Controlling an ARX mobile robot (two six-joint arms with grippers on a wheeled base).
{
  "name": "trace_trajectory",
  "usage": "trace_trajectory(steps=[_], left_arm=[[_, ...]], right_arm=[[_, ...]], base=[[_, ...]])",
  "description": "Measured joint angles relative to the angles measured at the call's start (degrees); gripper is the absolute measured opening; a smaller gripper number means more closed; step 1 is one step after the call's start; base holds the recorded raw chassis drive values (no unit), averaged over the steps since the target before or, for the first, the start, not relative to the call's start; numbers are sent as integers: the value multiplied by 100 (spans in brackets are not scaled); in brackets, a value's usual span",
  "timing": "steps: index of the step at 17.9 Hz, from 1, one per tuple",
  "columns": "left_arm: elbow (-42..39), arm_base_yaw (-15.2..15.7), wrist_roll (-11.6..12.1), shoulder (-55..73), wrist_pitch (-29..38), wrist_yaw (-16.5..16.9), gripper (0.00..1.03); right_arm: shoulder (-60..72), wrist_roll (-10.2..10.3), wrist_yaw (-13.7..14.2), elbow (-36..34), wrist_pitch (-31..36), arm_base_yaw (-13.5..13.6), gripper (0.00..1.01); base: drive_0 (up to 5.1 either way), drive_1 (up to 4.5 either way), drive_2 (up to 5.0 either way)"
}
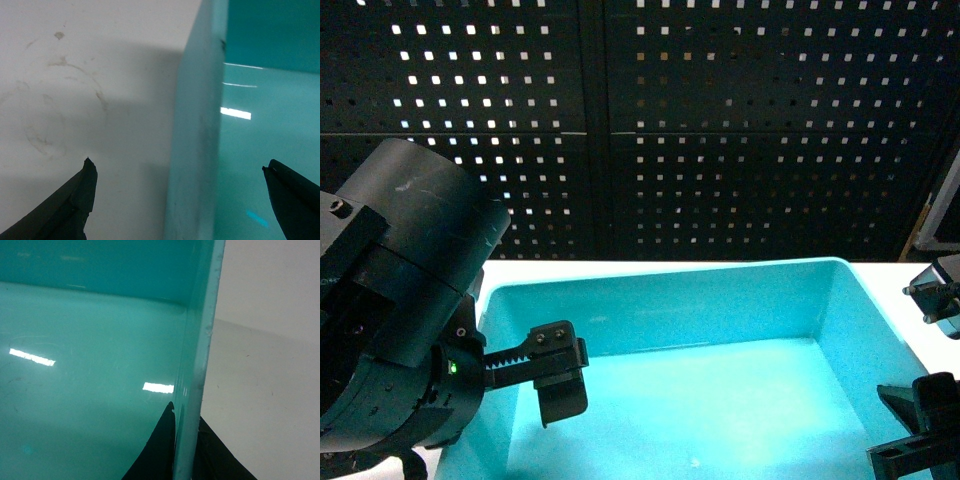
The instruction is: Stack blue boxes stably on right
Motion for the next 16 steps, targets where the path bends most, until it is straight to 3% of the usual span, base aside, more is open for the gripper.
trace_trajectory(steps=[3, 6, 9, 13, 16], left_arm=[[-31, -201, -249, 0, -114, -81, 94], [-109, -367, -431, 35, -22, -107, 69], [-131, -431, -439, 131, 118, -291, 43], [-127, -483, -339, 179, 125, -588, 12], [-136, -396, 35, 221, 487, -662, 8]], right_arm=[[98, 2, 15, 20, 94, -4, 7], [214, 2, 20, 44, 229, 4, 7], [328, 0, 26, 109, 310, 63, 7], [389, -39, -24, 107, 490, -11, 7], [398, -90, -79, 160, 579, -63, 7]], base=[[0, 0, 0], [0, 0, 0], [0, 0, 0], [0, 0, 0], [0, 0, 0]])
